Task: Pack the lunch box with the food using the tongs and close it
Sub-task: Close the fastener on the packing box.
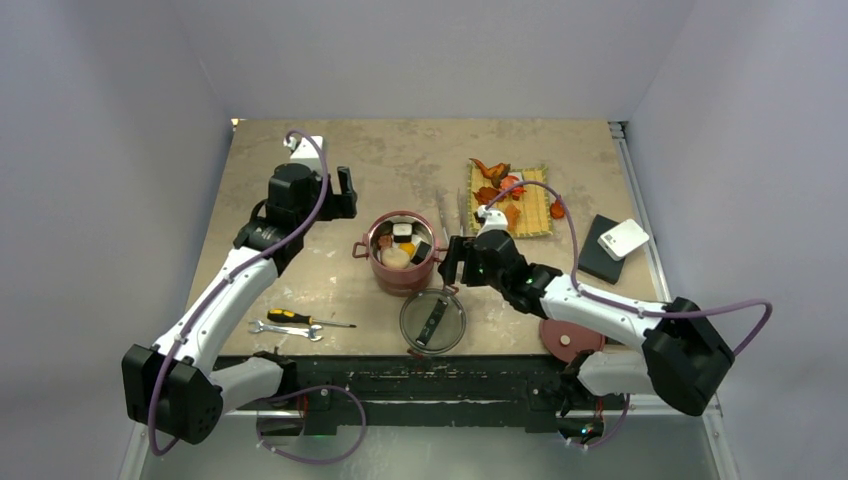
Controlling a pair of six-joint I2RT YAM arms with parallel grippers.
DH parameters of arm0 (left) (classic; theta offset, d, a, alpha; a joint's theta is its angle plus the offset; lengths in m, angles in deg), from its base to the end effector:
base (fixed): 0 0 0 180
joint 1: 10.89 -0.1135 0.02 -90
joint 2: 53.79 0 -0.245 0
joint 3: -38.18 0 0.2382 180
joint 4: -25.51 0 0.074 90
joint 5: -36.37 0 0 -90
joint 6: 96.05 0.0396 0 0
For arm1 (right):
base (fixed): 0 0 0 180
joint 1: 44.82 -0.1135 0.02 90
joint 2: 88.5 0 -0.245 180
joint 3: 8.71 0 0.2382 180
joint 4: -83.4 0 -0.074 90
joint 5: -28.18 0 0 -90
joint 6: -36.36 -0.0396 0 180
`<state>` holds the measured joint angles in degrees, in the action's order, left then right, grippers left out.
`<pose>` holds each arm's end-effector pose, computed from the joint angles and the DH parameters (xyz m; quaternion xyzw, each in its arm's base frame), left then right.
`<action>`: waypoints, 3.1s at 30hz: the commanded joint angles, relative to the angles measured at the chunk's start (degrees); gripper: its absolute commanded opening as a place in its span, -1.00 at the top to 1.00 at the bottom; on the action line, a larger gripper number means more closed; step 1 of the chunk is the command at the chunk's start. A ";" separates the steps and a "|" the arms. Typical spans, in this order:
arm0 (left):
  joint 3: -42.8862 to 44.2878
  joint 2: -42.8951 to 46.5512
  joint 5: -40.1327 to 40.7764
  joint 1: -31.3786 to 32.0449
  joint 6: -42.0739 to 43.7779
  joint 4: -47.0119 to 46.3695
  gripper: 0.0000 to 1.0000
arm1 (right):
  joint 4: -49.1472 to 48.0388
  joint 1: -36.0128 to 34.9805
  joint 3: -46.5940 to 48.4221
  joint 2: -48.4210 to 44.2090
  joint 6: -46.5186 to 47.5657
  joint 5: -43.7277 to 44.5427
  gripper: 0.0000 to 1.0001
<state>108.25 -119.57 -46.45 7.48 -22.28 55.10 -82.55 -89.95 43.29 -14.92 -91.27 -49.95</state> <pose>0.2478 -0.0771 0.3063 -0.0178 0.8436 -0.1083 0.5256 0.1919 0.1813 0.1952 -0.0107 0.8860 0.2314 0.4018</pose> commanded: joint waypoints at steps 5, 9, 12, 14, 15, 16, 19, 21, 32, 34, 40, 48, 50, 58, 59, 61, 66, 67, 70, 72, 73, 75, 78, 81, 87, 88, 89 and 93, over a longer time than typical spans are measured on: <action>0.33 1.48 4.85 -0.35 1.12 -0.32 -0.68 | 13.46 -0.23 4.06 -5.84 -2.42 3.96 -0.61; 0.89 1.37 9.74 -0.96 0.68 2.52 -0.68 | 18.88 -0.14 7.87 -3.11 -2.42 8.74 -0.61; -0.53 2.44 10.33 -2.02 -0.74 3.98 -0.68 | 19.13 -0.06 10.44 -0.16 -2.42 9.93 -0.61; -2.38 3.40 10.23 -2.34 -1.72 4.73 -0.68 | 18.93 0.48 12.35 2.47 -2.42 10.33 -0.61; -2.89 3.71 10.10 -2.41 -2.27 5.26 -0.68 | 19.03 0.84 13.39 3.91 -2.42 10.74 -0.61; -3.55 3.99 9.88 -2.46 -2.84 5.71 -0.69 | 19.13 1.03 14.54 5.55 -2.42 11.05 -0.61; -5.33 4.72 8.46 -2.46 -5.22 6.45 -0.69 | 18.73 1.52 16.98 10.11 -2.42 11.17 -0.61; -6.71 5.22 6.64 -2.46 -7.54 6.21 -0.69 | 16.61 1.55 17.36 11.93 -0.89 9.94 -0.51; -17.16 3.40 -1.52 -2.48 -17.06 -1.02 -0.47 | 4.66 1.65 11.20 10.94 0.71 -0.37 -0.39; -17.49 2.45 -2.29 -2.46 -17.14 -1.79 -0.34 | 3.71 1.66 10.69 11.18 0.72 -0.85 -0.39; -17.85 0.66 -3.14 -2.46 -16.80 -2.38 -0.03 | 1.33 1.62 9.85 11.59 0.19 -3.00 -0.38; -10.06 4.66 4.57 -2.33 -13.10 3.39 -0.27 | 1.79 1.66 9.94 11.85 -0.12 -1.96 -0.38; -7.09 5.57 5.06 -1.97 -11.00 4.62 -0.27 | 1.41 1.62 9.66 11.89 -0.19 -2.07 -0.38; 2.06 2.56 10.04 9.71 -10.27 9.17 -0.23 | 0.85 1.63 9.42 12.42 -0.46 -2.63 -0.37; 2.44 1.99 9.21 10.23 -10.65 9.02 -0.22 | 0.83 1.66 9.37 12.46 -0.51 -2.65 -0.37; 2.98 0.87 8.65 10.92 -10.79 9.06 -0.21 | 0.81 1.66 9.19 12.49 -0.60 -2.74 -0.37; 4.34 -3.31 8.27 11.69 -8.97 11.39 -0.09 | 0.14 1.62 9.11 12.64 -0.64 -3.45 -0.37; 4.37 -3.79 7.92 12.05 -8.87 11.44 -0.05 | -0.48 1.63 9.10 12.72 -0.64 -3.59 -0.37; 4.73 -5.02 7.67 13.01 -8.34 12.19 0.03 | -0.83 1.63 9.07 12.98 -0.69 -3.77 -0.37; 5.12 -5.86 7.87 13.39 -7.92 13.33 0.15 | -1.03 1.63 8.97 13.15 -0.77 -3.95 -0.37; 5.16 -6.12 8.00 13.62 -7.65 13.67 0.20 | -1.17 1.62 8.91 13.19 -0.77 -3.99 -0.37; 5.01 -6.50 7.79 14.00 -7.43 14.13 0.30 | -1.37 1.63 8.81 13.32 -0.78 -4.19 -0.37; 5.37 -7.52 7.82 14.59 -7.04 15.23 0.44 | -1.61 1.66 8.70 13.43 -0.85 -4.36 -0.37; 5.89 -8.02 8.47 15.55 -6.58 15.72 0.62 | -1.91 1.62 8.65 13.61 -0.87 -4.75 -0.37; 8.41 -9.52 11.41 18.13 -4.91 17.22 0.83 | -2.82 1.62 8.66 13.97 -1.04 -5.69 -0.37; 8.89 -9.80 11.97 18.59 -4.61 17.51 0.84 | -3.07 1.66 8.64 13.96 -1.03 -5.84 -0.37; 9.31 -10.15 12.46 19.04 -4.29 17.79 0.85 | -3.20 1.62 8.65 14.00 -0.99 -6.01 -0.36; 10.77 -11.31 14.08 20.39 -3.32 18.46 0.88 | -4.09 1.64 8.73 14.17 -0.78 -6.49 -0.36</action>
<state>115.53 -129.45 -33.51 25.95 -26.92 74.45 -81.34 -87.89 51.66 -0.93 -91.23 -53.55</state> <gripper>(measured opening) 0.207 0.683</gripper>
